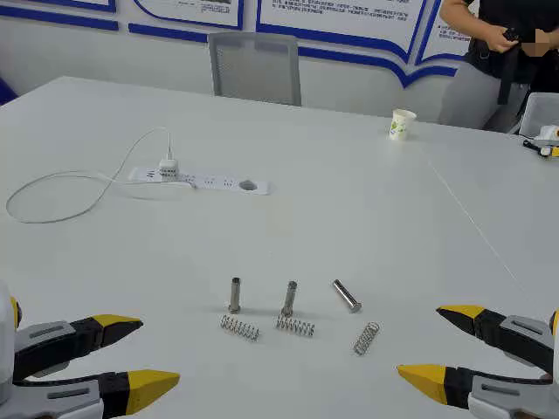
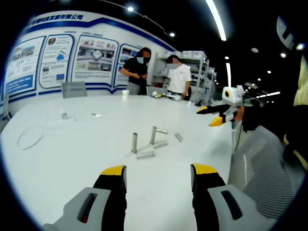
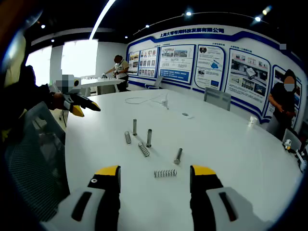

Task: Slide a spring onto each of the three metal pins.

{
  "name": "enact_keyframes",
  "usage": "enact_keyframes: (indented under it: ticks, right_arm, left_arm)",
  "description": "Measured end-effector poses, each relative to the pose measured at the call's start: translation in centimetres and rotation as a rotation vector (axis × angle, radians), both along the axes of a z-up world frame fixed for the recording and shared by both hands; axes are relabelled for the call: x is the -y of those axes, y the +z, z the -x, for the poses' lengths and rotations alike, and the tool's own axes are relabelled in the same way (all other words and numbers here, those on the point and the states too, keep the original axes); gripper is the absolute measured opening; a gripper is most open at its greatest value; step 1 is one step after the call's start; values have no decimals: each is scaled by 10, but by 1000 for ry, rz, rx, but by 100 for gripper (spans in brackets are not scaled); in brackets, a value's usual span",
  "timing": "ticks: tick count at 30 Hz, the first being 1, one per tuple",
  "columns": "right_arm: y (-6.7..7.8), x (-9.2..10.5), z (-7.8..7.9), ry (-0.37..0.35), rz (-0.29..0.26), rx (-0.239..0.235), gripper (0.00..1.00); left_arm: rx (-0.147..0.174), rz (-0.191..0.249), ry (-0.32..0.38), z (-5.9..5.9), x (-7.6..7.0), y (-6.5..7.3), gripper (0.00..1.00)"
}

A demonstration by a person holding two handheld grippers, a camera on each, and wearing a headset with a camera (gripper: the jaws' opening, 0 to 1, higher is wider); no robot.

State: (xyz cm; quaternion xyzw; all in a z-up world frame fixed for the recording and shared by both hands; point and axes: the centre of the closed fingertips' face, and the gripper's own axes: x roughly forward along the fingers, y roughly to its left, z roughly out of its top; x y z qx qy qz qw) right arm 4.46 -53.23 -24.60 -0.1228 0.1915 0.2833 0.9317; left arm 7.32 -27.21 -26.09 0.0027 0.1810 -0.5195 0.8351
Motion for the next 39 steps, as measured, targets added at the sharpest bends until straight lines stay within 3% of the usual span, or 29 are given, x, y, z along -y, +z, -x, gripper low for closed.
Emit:
enact_keyframes:
  ticks: [22, 27, 35, 39]
  right_arm:
    - [-1, -2, 0, -2, -8, -3, 58]
    - [4, -1, -9, -4, 2, 3, 57]
    - [18, -3, -37, 0, 24, 17, 54]
    - [17, -8, -49, 6, 39, 9, 52]
  left_arm:
    - [6, -11, -4, 5, 0, 1, 55]
    - [15, -10, 1, 4, -1, 4, 55]
    - [18, -3, 11, 3, -2, 5, 55]
    - [16, -4, 9, 4, -1, 4, 55]
